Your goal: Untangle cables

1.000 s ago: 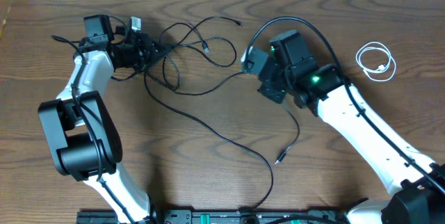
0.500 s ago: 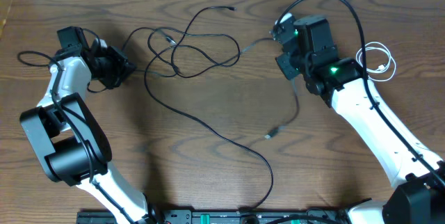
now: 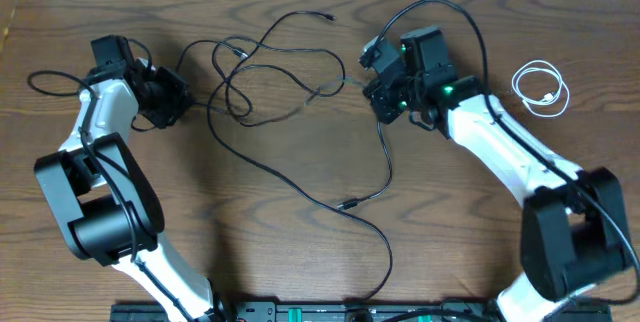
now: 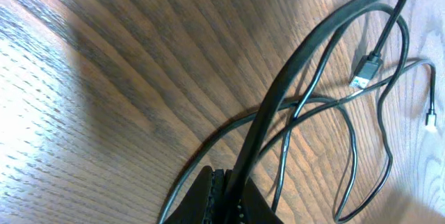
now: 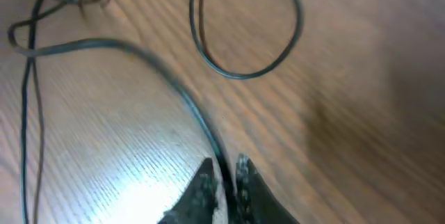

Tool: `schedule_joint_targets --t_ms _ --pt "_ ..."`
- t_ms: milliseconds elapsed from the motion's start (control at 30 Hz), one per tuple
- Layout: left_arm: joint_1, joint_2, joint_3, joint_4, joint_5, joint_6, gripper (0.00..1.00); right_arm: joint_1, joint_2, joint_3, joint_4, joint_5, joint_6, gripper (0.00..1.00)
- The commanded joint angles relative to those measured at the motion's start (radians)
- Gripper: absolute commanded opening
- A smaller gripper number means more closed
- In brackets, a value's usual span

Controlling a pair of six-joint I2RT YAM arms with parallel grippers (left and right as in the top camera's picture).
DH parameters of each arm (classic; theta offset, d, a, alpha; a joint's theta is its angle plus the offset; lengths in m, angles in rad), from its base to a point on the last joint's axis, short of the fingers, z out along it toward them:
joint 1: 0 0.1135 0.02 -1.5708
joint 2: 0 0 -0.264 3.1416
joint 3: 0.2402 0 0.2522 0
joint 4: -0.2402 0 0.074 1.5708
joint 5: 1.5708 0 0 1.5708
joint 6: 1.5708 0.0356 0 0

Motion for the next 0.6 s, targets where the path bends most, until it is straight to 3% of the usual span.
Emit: schedule_joint_targets --t_ms 0,33,133,267,567 --pt "-0.003 0.004 -0.011 -0.002 -0.016 -0.002 0.08 0.007 0.047 0.005 0.011 -0.061 0.011 0.26" --pt "-0.005 0.004 -0.011 -0.002 -0.005 -0.008 0.08 0.013 0.06 0.005 0.016 -0.061 0.011 0.52" --pt "-0.027 0.004 -0.011 0.003 0.024 -0.085 0.08 0.043 0.082 0.005 0.062 -0.064 0.016 0.65" --pt "-0.069 0.004 -0.011 0.033 0.159 -0.084 0.09 0.085 0.106 0.005 0.128 -0.064 0.049 0.7" --pt "-0.221 0.004 -0.011 0.043 0.166 -0.084 0.08 0.206 0.217 0.005 0.344 -0.063 0.052 0.8"
